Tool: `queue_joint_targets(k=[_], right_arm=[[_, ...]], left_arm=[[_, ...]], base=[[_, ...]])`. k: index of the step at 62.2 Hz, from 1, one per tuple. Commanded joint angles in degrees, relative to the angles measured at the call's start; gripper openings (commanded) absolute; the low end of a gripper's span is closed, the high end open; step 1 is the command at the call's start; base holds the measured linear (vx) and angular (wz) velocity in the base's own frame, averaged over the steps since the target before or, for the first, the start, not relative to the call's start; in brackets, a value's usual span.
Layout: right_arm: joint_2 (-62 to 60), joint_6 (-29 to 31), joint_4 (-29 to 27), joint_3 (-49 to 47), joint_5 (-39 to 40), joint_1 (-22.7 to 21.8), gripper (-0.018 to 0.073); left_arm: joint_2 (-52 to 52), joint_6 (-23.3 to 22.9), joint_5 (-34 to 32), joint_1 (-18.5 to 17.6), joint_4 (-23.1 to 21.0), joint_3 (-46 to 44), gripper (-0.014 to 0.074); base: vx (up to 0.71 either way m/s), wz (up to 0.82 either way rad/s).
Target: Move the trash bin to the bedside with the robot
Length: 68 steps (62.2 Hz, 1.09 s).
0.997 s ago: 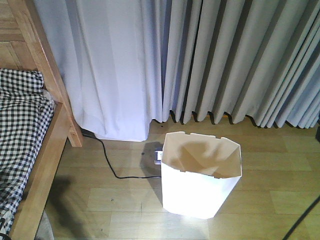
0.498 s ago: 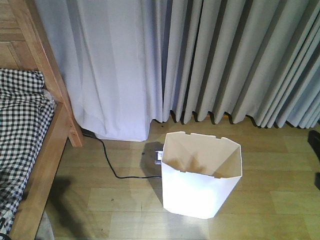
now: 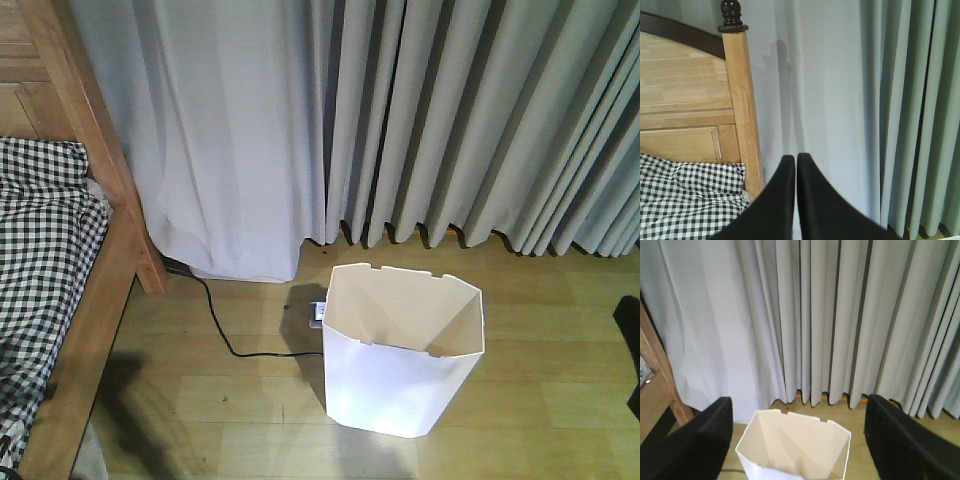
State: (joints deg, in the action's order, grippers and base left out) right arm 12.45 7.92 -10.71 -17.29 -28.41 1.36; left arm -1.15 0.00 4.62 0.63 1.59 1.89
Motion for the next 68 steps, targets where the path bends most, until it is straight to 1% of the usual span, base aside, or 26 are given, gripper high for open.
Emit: queue_joint_targets(k=[1, 6, 9, 16, 18, 19, 44, 50, 52, 56, 61, 64, 68], right_arm=[[0.56, 0.03, -0.06, -1.46, 7.51, -0.24, 0.0513], [0.56, 0.09, -0.20, -1.46, 9.63, -0.24, 0.0453], [0.56, 0.09, -0.21, -1.46, 10.15, -0.24, 0.0370], [0.56, 0.09, -0.21, -1.46, 11.30, -0.24, 0.0104], [0.56, 0.09, -0.21, -1.46, 11.73, -0.24, 0.0013], [0.56, 0.09, -0.21, -1.46, 11.83, -0.24, -0.0015], [0.56, 0.08, -0.43, -1.46, 11.94, -0.24, -0.0008], [0.56, 2.25, 0.89, -1.09, 13.23, -0.24, -0.0008], [0.56, 2.47, 1.84, -0.01, 15.02, -0.24, -0.0008], [0.49, 1.76, 5.46, 3.03, 19.21, -0.89, -0.0008], [-1.60, -1.83, 8.76, 7.39, 24.07, -2.93, -0.0008], [-3.56, -3.16, 10.71, 9.75, 25.82, -3.81, -0.0008], [-6.77, -3.79, 11.56, 12.95, 27.13, -4.34, -0.0008]], left_arm=[[-0.42, -0.79, -4.24, -0.36, -0.54, 0.70, -0.0006], [-0.42, -0.79, -4.24, -0.36, -0.54, 0.70, -0.0006], [-0.42, -0.79, -4.24, -0.36, -0.54, 0.70, -0.0006], [-0.42, -0.79, -4.24, -0.36, -0.54, 0.70, -0.0006], [-0.42, -0.79, -4.24, -0.36, -0.54, 0.70, -0.0006], [-0.42, -0.79, -4.24, -0.36, -0.54, 0.70, -0.0006], [-0.42, -0.79, -4.24, -0.36, -0.54, 0.70, -0.0006], [-0.42, -0.79, -4.24, -0.36, -0.54, 0.70, -0.0006], [-0.42, -0.79, -4.24, -0.36, -0.54, 0.70, -0.0006], [-0.42, -0.79, -4.24, -0.36, -0.54, 0.70, -0.0006], [-0.42, -0.79, -4.24, -0.36, -0.54, 0.70, -0.0006], [-0.42, -0.79, -4.24, -0.36, -0.54, 0.70, -0.0006], [-0.42, -0.79, -4.24, -0.36, -0.54, 0.70, -0.0006]], base=[[0.00, 0.00], [0.00, 0.00], [0.00, 0.00], [0.00, 0.00], [0.00, 0.00], [0.00, 0.00], [0.00, 0.00], [0.00, 0.00], [0.00, 0.00], [0.00, 0.00], [0.00, 0.00], [0.00, 0.00], [0.00, 0.00]])
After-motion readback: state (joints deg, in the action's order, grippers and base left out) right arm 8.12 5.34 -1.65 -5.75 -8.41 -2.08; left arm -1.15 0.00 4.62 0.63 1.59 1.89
